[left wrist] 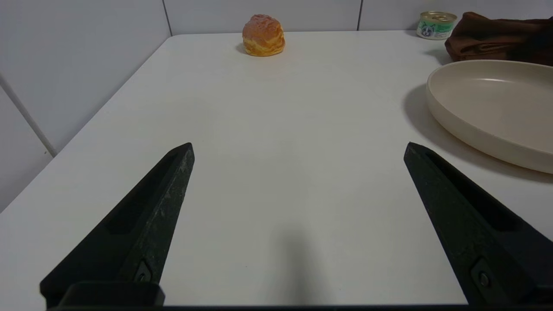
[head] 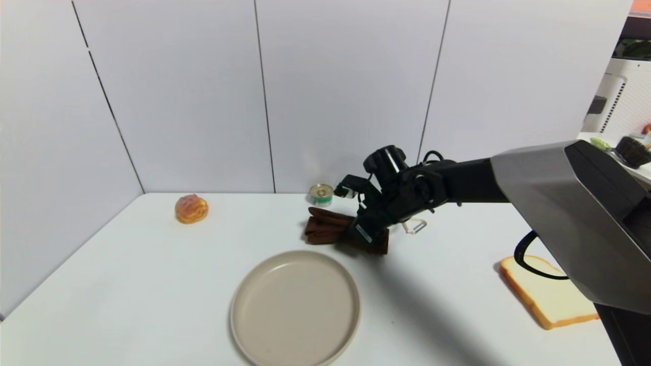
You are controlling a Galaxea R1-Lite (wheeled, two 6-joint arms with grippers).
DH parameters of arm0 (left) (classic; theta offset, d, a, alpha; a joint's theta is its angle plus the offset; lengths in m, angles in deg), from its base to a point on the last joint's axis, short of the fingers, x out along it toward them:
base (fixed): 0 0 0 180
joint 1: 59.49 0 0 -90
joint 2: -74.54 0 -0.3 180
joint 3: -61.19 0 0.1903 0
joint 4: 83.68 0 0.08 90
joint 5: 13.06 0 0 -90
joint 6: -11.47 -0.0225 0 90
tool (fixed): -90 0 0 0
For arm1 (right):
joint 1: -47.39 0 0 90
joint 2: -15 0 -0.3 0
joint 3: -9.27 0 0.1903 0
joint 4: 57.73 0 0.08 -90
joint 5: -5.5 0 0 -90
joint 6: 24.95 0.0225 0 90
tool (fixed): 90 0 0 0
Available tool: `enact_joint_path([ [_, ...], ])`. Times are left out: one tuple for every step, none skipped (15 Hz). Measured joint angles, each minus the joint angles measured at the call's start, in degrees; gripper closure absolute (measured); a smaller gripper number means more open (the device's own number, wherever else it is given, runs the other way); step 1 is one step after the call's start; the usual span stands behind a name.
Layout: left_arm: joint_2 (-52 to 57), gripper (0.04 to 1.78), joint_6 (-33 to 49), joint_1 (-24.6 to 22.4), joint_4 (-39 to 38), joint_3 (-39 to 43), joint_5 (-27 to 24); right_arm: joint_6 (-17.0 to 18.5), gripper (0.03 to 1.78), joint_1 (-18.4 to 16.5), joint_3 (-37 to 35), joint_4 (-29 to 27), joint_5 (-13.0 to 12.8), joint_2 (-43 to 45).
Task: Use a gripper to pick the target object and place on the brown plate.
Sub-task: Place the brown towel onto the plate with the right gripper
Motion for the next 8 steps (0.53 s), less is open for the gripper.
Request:
enact_joint_path([
  [0.00, 0.07, 0.00, 0.00, 0.00, 0.00, 0.00, 0.05, 1.60, -0.09, 0.02, 0.00, 0.10, 0.52],
  [0.00, 0.07, 0.00, 0.00, 0.00, 0.00, 0.00, 0.06, 1.60, -0.20, 0.13, 0.02, 0.13, 1.19],
  [0.00, 0.07, 0.00, 0.00, 0.00, 0.00, 0.00, 0.13, 1.60, -0.29, 0.18, 0.02, 0.21, 2.10],
  [0.00, 0.07, 0.00, 0.00, 0.00, 0.00, -0.02, 0.24, 1.60, -0.33, 0.20, 0.05, 0.27, 3.15],
  [0.00, 0.07, 0.00, 0.00, 0.00, 0.00, 0.00, 0.33, 1.60, -0.35, 0.20, 0.05, 0.43, 4.14],
  [0.00, 0.07, 0.02, 0.00, 0.00, 0.00, -0.02, 0.39, 1.60, -0.24, 0.18, -0.02, 0.60, 5.35],
  [0.00, 0.07, 0.02, 0.00, 0.00, 0.00, 0.00, 0.46, 1.60, 0.12, 0.05, -0.13, 0.66, 6.78],
  [0.00, 0.07, 0.00, 0.00, 0.00, 0.00, -0.02, 0.50, 1.60, 0.69, -0.28, -0.22, 0.68, 8.24],
])
